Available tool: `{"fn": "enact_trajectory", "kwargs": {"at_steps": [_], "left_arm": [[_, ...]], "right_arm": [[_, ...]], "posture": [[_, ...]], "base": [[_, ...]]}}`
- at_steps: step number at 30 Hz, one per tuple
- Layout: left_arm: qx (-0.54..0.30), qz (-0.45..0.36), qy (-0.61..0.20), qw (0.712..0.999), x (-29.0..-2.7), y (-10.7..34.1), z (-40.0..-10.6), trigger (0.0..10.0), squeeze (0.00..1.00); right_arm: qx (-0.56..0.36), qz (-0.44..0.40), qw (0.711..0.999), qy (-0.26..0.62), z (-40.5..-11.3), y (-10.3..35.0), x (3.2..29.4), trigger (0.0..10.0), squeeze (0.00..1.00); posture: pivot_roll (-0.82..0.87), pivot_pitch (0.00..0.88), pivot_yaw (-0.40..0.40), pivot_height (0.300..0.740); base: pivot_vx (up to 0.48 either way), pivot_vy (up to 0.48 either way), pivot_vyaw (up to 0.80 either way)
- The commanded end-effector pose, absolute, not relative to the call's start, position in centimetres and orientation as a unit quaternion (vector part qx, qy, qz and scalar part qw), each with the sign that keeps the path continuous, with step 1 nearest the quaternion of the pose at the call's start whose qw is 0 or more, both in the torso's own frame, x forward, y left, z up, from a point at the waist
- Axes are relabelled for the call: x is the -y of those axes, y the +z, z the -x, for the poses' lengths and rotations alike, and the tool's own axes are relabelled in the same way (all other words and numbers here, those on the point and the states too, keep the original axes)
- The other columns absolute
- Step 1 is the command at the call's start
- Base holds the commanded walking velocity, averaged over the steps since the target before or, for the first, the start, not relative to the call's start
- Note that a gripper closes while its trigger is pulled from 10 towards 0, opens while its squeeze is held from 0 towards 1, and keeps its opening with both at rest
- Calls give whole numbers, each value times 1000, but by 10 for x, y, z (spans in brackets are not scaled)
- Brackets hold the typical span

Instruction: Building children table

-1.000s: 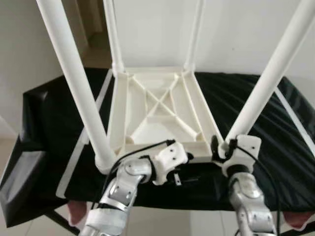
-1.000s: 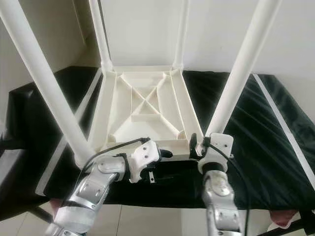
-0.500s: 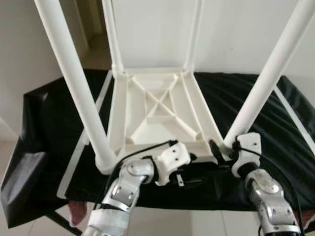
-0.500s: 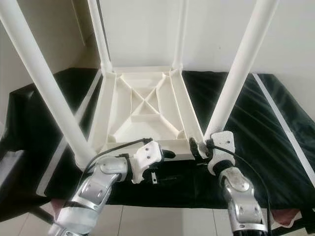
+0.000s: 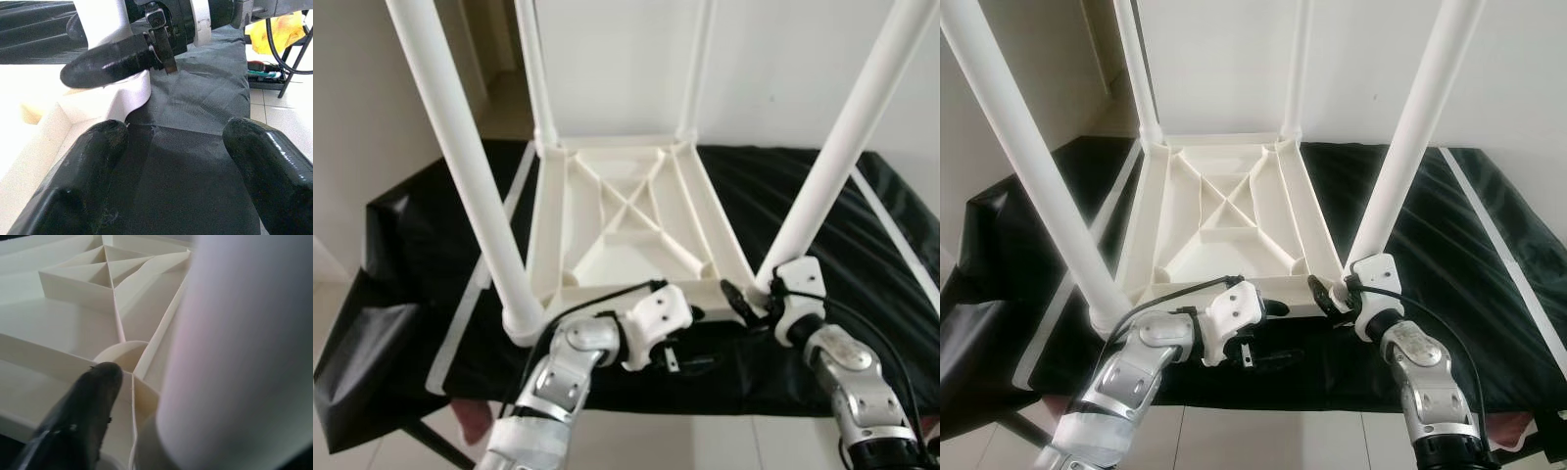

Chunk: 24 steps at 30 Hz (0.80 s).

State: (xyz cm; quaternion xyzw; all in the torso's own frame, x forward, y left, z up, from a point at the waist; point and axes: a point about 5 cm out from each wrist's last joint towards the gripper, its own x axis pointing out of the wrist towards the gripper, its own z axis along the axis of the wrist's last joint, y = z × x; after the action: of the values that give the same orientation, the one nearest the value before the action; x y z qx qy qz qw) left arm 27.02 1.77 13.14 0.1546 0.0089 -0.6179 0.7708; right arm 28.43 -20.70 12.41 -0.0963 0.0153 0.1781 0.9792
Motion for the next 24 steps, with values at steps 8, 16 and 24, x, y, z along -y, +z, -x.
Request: {"fn": "enact_trajectory", "kwargs": {"at_steps": [8, 16, 24], "left_arm": [[3, -150, -567, 810, -15, 132, -272, 10000, 0], [1, -148, -571, 808, -15, 130, -269, 10000, 0], [-3, -148, -573, 806, -16, 128, -267, 10000, 0]], "right_arm": [[-21, 74, 981, 177, -279, 119, 208, 10000, 0], [-20, 60, 989, 137, -275, 116, 204, 10000, 0], [-19, 19, 997, 67, -268, 114, 200, 10000, 0]], "posture": [[-35, 0, -9, 740], [-37, 0, -9, 740], [-37, 0, -13, 740]], "base": [[0, 0, 0], [0, 0, 0], [0, 0, 0]]}}
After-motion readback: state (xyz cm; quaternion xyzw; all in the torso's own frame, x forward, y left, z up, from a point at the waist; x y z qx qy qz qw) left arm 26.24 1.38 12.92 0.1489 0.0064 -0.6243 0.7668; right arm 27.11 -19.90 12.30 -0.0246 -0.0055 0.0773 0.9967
